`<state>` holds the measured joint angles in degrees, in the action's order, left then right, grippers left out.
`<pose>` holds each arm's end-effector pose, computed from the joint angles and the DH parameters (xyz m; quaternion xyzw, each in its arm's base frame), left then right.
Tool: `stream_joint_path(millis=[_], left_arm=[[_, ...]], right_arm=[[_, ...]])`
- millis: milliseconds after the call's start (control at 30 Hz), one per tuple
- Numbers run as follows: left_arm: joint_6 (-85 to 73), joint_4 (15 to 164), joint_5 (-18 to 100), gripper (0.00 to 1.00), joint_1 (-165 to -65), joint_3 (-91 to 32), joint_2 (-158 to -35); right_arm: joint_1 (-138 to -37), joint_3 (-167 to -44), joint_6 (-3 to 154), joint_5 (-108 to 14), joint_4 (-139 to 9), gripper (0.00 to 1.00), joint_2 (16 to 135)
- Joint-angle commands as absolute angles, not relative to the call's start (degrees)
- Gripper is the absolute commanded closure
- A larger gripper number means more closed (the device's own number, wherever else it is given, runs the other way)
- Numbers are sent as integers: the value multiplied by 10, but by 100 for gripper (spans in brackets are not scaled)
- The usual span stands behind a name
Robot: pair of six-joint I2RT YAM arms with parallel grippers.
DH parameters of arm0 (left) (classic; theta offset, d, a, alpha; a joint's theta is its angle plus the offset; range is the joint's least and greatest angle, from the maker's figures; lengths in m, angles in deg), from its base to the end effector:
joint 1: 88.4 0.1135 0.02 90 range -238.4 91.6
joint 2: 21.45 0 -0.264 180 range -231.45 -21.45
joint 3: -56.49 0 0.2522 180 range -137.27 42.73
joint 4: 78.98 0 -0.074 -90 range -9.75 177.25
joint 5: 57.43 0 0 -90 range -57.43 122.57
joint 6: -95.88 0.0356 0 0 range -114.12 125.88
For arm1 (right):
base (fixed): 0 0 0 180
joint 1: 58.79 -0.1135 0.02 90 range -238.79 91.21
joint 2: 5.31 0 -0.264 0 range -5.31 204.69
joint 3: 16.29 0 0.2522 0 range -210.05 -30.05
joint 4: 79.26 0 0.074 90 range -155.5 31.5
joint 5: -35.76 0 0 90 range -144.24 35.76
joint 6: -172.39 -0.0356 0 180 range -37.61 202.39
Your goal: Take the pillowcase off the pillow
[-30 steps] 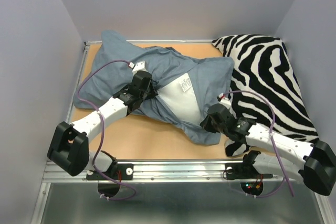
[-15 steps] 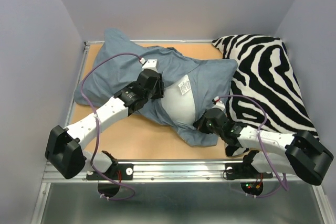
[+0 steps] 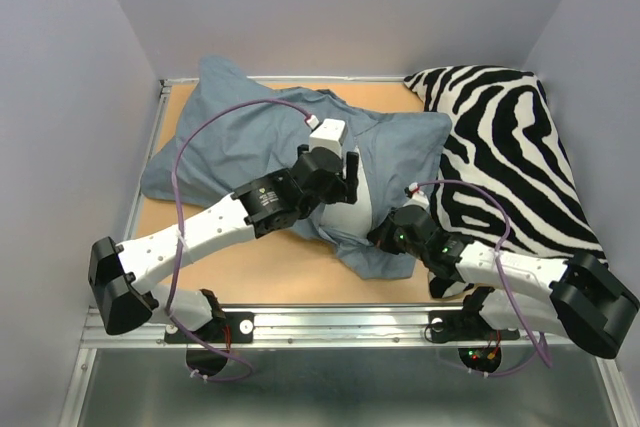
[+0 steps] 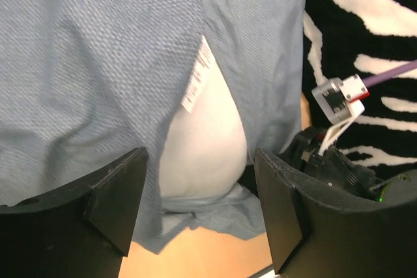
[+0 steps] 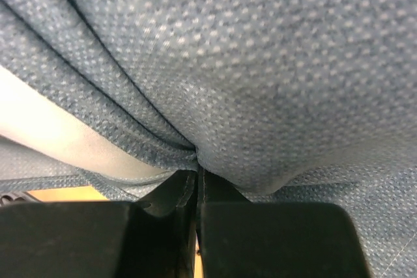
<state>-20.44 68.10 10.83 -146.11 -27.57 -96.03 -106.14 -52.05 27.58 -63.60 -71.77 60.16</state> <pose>0.1697 -0.2439 0.3669 0.1225 0.8184 -0.2436 0.5059 0.1508 0.1552 0.1627 0.0943 0.8885 0.2989 0.3353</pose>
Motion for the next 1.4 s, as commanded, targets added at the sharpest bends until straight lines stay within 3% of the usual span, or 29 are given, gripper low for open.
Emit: stream_joint_path(millis=[0,433,1067,1200,1233,1267,1300,1333,1367], left_arm=[[-265,674,43,21,-1505,-279,-973],[-344,697,22,20,-1562,-254,-1061],[-287,792,52,15,-1496,-206,-1170],[-264,822,101,26,-1490,-213,-1199],[-262,827,110,46,-1483,-215,-1205],[-258,833,123,81,-1479,-221,-1215],[-257,831,127,82,-1476,-228,-1219],[-258,825,127,100,-1467,-238,-1220],[-253,818,123,100,-1464,-251,-1212]], right_arm=[[-1067,-528,282,-628,-713,99,586],[-1066,-526,270,-627,-699,99,567],[-1067,-531,257,-657,-621,100,487],[-1067,-544,264,-667,-607,100,484],[-1066,-546,266,-670,-604,99,484],[-1066,-551,267,-672,-601,100,485],[-1066,-551,268,-672,-600,100,486],[-1066,-557,270,-672,-597,99,487],[-1066,-562,271,-672,-591,99,492]])
